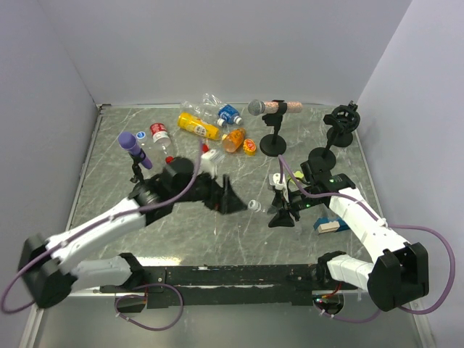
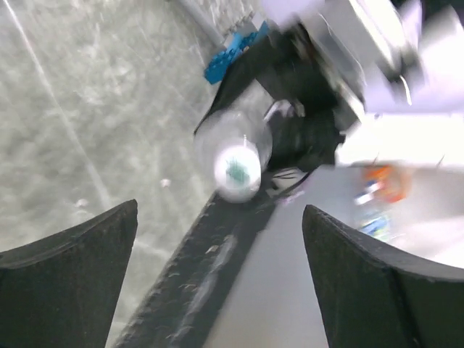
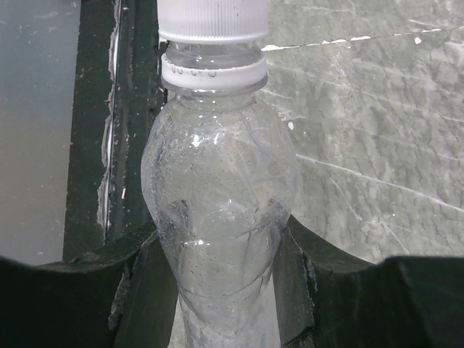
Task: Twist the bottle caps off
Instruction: Unscrew the bottle cap from the plastic bottle.
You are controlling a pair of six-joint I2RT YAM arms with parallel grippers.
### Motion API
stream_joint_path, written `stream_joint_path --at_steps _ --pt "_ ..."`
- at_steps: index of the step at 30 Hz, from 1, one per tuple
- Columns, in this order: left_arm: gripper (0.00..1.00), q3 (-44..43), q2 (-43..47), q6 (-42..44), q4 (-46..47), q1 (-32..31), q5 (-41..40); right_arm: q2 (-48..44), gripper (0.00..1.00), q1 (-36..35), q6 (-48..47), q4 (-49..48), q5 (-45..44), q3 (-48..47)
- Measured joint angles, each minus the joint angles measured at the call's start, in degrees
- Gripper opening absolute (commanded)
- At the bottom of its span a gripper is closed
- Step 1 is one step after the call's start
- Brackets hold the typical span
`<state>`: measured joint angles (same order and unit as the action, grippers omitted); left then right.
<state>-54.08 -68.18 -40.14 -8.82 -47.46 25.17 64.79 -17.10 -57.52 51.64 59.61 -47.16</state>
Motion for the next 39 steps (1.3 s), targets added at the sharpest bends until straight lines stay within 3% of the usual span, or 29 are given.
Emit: stream_joint_path --at_steps 5,10,16,20,24,33,38,39 --pt "0.97 12.3 16.8 14.4 7.0 -0.3 -0.9 0.0 0.17 0.0 -0.1 0.1 0.0 0.0" --pt "0.97 20.2 22.6 28.2 16.4 -0.3 1.8 0.0 0.17 0.0 -0.4 0.1 0.0 0.0" --pt "0.99 18.0 14.8 45.1 16.0 -0.3 7.4 0.0 0.17 0.0 -0.7 0.1 0.0 0.0" --pt "0.92 10.3 6.1 52.3 13.5 -0.3 11.3 0.0 0.17 0.0 -0.9 0.1 0.0 0.0" --pt "0.88 4.8 -0.1 54.9 13.8 -0.3 15.0 0.0 0.17 0.0 -0.9 0.1 0.0 0.0" --pt "0.76 1.0 -7.2 56.4 12.7 -2.3 18.6 0.0 0.17 0.0 -0.9 0.2 0.0 0.5" --pt "0.54 -0.8 -8.6 57.1 11.8 -3.2 18.6 0.0 0.17 0.0 -0.9 0.2 0.0 0.5" --pt "0.53 -0.9 -8.7 57.1 11.4 -3.3 18.6 0.0 0.17 0.0 -0.9 0.2 0.0 0.5"
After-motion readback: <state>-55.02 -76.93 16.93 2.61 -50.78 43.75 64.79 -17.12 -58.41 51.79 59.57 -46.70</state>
